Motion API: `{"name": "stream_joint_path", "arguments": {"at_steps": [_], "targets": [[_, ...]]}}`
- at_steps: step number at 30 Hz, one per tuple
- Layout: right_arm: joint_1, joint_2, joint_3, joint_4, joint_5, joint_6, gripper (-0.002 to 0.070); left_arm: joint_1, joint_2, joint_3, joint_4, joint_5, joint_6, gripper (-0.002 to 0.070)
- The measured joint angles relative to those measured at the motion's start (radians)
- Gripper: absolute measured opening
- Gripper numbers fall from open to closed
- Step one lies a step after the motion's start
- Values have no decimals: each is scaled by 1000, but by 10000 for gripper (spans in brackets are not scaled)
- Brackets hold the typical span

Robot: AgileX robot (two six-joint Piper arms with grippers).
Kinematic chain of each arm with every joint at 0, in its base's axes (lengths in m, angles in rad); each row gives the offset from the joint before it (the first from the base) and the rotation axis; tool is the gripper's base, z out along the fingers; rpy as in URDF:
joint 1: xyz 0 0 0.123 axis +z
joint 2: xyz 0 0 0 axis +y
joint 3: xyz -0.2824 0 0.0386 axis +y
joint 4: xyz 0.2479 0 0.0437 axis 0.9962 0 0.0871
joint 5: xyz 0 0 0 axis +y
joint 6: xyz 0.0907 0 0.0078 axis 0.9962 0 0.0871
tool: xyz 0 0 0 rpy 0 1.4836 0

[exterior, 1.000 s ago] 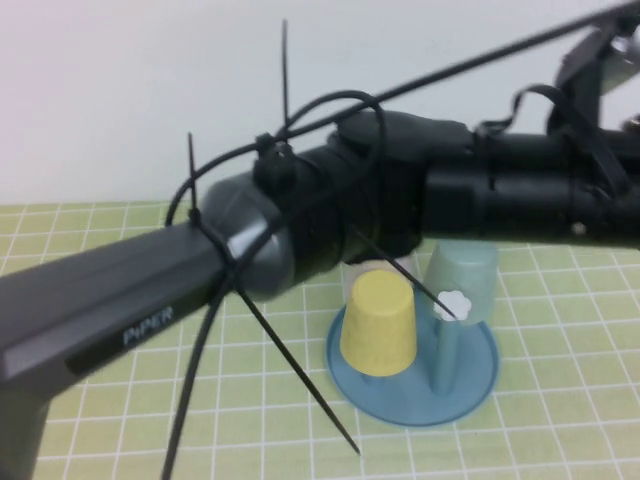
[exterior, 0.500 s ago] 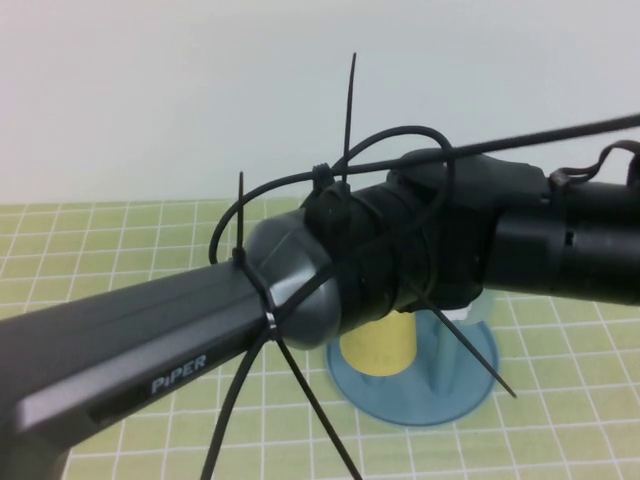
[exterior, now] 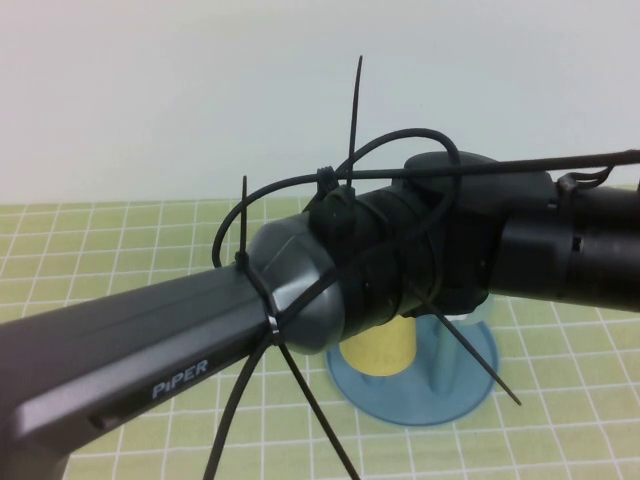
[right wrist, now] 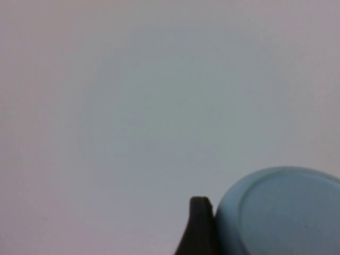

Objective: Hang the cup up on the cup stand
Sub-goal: Adjust the cup with two arms, then place the cup on the cup holder

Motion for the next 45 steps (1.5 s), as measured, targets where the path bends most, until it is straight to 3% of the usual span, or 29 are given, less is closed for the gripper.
{"name": "stream_joint_path", "arguments": {"at_steps": [9, 12, 16, 19, 24, 30, 32, 38, 45], "targets": [[0, 0, 2, -11, -37, -11, 552, 10, 0, 0, -4, 38, 17, 37], [0, 0, 2, -10, -68, -29, 552, 34, 0, 0, 2, 106, 19, 139], [0, 0, 2, -10, -82, -63, 552, 80, 0, 0, 19, 259, 19, 336], [0, 0, 2, -19, -89, -108, 552, 109, 0, 0, 42, 356, -8, 398], [0, 0, 2, -26, -101, -148, 552, 146, 0, 0, 94, 433, -73, 324], [0, 0, -14, -26, -119, -196, 552, 194, -2, 0, 109, 470, -79, 71], [0, 0, -27, -27, -119, -251, 552, 217, -6, 0, 123, 470, -87, 33], [0, 0, -87, -217, -55, -282, 552, 303, -80, 0, 289, 470, -119, 2], [0, 25, -217, -766, 47, -102, 552, 380, -225, 0, 766, 319, -346, 0]]}}
